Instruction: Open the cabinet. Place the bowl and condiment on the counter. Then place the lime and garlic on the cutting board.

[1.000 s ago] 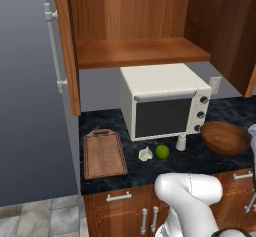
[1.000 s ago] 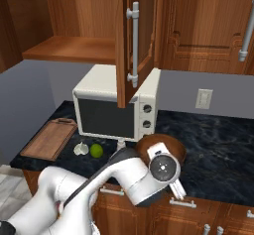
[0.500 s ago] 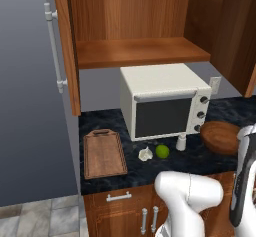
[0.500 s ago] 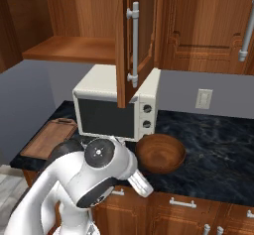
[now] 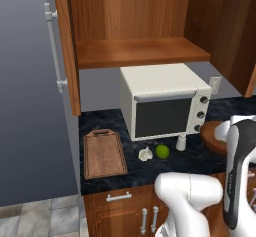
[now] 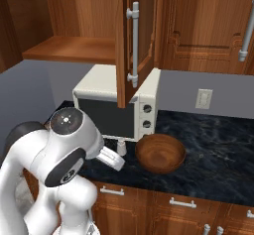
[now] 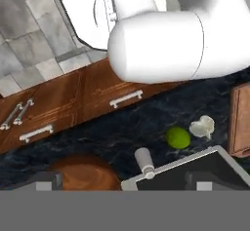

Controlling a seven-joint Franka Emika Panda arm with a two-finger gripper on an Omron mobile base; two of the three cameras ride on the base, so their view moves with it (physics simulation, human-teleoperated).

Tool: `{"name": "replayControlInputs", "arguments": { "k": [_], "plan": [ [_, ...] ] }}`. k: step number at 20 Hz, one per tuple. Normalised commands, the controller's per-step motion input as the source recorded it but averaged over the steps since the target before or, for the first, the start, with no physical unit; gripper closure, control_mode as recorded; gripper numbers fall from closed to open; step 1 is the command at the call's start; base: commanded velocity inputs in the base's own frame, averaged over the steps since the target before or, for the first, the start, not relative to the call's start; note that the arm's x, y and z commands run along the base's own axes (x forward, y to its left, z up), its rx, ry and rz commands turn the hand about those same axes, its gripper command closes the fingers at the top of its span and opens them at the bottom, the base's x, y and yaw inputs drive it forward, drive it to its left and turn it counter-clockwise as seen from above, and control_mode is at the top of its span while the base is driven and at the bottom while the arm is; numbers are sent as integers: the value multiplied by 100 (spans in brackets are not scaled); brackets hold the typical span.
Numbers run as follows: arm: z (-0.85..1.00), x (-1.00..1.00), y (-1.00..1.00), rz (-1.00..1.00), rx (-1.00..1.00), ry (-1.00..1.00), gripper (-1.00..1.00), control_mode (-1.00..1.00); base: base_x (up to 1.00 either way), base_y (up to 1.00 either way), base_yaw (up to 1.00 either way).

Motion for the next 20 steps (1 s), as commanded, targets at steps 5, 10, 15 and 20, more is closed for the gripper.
{"name": "replayControlInputs", "arguments": {
  "k": [5, 10, 15, 20],
  "plan": [
    [-17, 41, 100, 42, -8, 0, -100, -100, 0, 0, 0],
    [-39, 59, 100, 39, -11, 0, -100, -100, 0, 0, 0],
    [-63, 58, 96, 30, -13, 0, -100, -100, 0, 0, 0],
    [-82, 69, 52, 15, -12, 0, -100, -100, 0, 0, 0]
  ]
}}
